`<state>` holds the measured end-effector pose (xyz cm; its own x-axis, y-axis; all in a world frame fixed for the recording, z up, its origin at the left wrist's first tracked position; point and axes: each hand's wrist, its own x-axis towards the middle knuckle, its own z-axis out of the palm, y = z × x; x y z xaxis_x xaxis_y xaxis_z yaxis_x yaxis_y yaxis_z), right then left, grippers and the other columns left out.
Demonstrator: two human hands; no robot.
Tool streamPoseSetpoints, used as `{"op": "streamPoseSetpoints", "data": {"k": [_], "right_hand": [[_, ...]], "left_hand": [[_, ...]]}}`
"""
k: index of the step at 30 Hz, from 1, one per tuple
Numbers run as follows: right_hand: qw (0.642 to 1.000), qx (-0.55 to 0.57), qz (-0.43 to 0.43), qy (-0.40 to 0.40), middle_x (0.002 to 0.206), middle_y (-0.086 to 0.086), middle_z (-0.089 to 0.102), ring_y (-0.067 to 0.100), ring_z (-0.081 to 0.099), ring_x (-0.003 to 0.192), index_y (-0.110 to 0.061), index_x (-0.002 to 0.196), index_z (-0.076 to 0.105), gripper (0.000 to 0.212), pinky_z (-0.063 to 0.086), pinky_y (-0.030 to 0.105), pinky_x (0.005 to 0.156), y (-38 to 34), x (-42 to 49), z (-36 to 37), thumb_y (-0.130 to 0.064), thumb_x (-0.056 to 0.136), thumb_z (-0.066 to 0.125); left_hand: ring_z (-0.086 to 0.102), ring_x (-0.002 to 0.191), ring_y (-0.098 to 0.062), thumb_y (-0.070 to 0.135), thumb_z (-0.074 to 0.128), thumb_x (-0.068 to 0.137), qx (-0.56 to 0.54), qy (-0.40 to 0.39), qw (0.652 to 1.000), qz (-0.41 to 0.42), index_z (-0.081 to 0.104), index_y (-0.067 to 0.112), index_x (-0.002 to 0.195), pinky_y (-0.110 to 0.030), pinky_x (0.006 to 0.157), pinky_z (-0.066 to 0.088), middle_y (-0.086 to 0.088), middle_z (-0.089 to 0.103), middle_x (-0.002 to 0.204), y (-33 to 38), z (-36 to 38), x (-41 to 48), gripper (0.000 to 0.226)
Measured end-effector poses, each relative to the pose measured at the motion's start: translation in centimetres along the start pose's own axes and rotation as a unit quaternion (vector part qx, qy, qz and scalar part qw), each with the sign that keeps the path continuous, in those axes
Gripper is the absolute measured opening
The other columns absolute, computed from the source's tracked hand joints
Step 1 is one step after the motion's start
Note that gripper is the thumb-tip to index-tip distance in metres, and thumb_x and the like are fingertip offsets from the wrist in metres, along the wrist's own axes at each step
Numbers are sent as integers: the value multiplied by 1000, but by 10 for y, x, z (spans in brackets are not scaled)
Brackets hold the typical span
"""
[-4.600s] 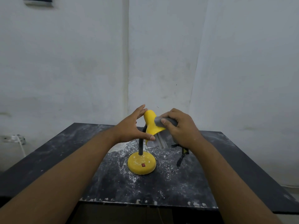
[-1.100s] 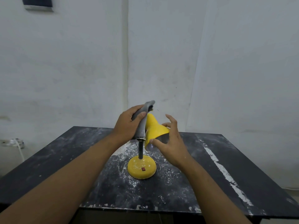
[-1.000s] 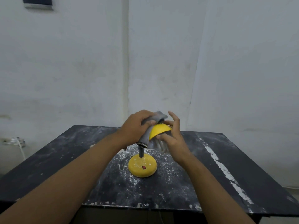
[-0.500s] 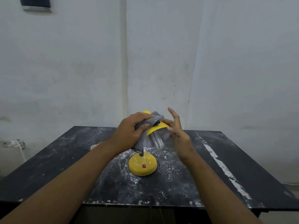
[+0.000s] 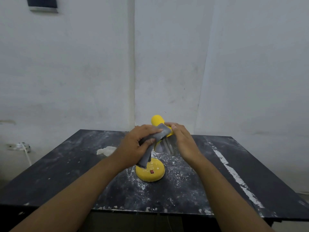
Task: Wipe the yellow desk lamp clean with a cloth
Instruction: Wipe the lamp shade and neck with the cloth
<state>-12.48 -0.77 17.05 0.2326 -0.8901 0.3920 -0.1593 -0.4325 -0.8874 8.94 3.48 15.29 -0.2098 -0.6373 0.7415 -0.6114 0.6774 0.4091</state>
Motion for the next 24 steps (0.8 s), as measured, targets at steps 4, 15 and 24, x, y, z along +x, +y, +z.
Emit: {"op": "streamPoseSetpoints", "data": {"k": [4,15,24], "right_hand": [[1000,-7,13,6,146,-2,58,6,55,127,-29,135,71,38,42,7,91,2,-1,0,-29,117,38],[997,66,32,21,129,-3,75,15,67,124,-33,125,77,73,51,37,102,7,2,5,-70,108,17],[997,66,22,17,152,-5,58,19,52,144,-51,141,64,70,37,54,124,13,2,7,-85,98,20]], "left_hand": [[63,128,-16,-2,72,98,-15,2,1000,16,78,23,127,-32,103,53,9,68,136,-10,3,-22,39],[67,122,-9,4,69,102,-85,49,995,-37,73,18,132,-21,98,54,10,70,133,5,10,-7,34],[67,124,-14,5,71,101,-49,121,989,-74,73,22,133,-41,102,58,8,71,133,-31,10,-20,37]]}}
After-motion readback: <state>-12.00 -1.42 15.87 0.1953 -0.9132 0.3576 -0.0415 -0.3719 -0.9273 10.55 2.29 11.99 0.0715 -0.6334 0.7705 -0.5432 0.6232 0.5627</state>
